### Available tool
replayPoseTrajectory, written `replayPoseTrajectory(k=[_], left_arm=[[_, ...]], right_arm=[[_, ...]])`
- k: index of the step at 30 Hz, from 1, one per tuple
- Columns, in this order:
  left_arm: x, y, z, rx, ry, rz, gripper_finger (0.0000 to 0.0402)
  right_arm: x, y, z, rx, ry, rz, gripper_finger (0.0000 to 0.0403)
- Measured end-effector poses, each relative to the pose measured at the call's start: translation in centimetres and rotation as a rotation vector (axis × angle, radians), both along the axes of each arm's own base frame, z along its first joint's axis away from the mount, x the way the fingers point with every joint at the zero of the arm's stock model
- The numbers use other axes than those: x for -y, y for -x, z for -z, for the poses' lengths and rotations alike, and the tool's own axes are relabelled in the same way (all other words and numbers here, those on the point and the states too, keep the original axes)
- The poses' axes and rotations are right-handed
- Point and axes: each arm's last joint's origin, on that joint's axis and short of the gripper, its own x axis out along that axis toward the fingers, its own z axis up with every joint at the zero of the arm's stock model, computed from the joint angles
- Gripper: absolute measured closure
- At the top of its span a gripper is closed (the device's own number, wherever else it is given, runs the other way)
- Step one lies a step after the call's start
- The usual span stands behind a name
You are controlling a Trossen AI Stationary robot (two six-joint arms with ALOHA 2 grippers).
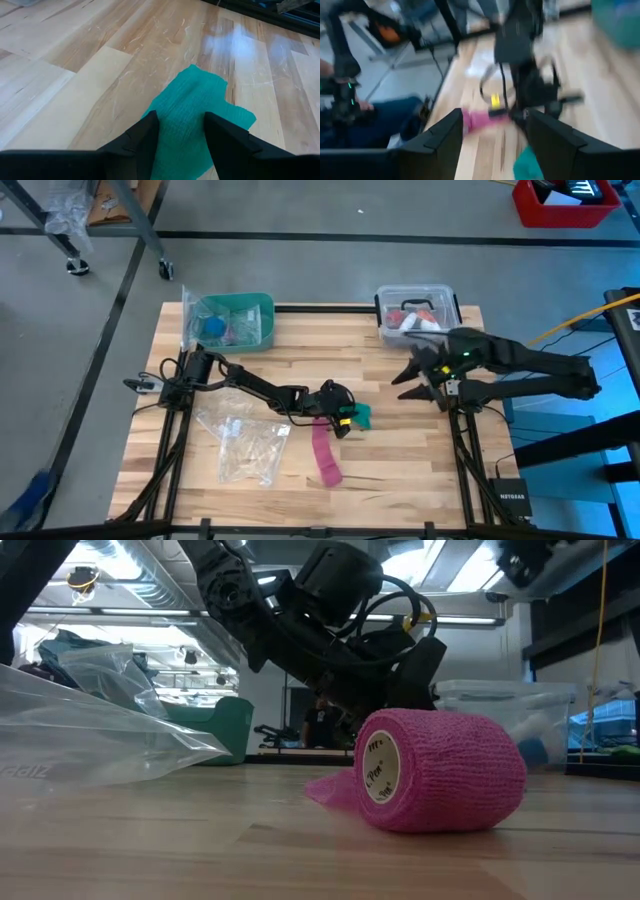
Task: Roll bandage
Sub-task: Roll the green bandage
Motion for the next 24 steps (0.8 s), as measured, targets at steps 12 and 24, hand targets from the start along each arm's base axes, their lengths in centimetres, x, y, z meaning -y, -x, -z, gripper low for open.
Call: replayPoseTrajectory(k=[12, 24], left_arm=[[0.0, 0.0, 0.0, 0.0, 0.0, 0.0, 0.0247], [0.4, -0.5, -0.9, 0.127, 0.077, 0.105, 0.0247]], right_arm=[[-0.3, 3.3, -4.1, 0.42, 0.048, 0.019, 0.0186], [-0.3, 3.5, -4.0, 0.415, 0.049, 0.02, 0.0186]])
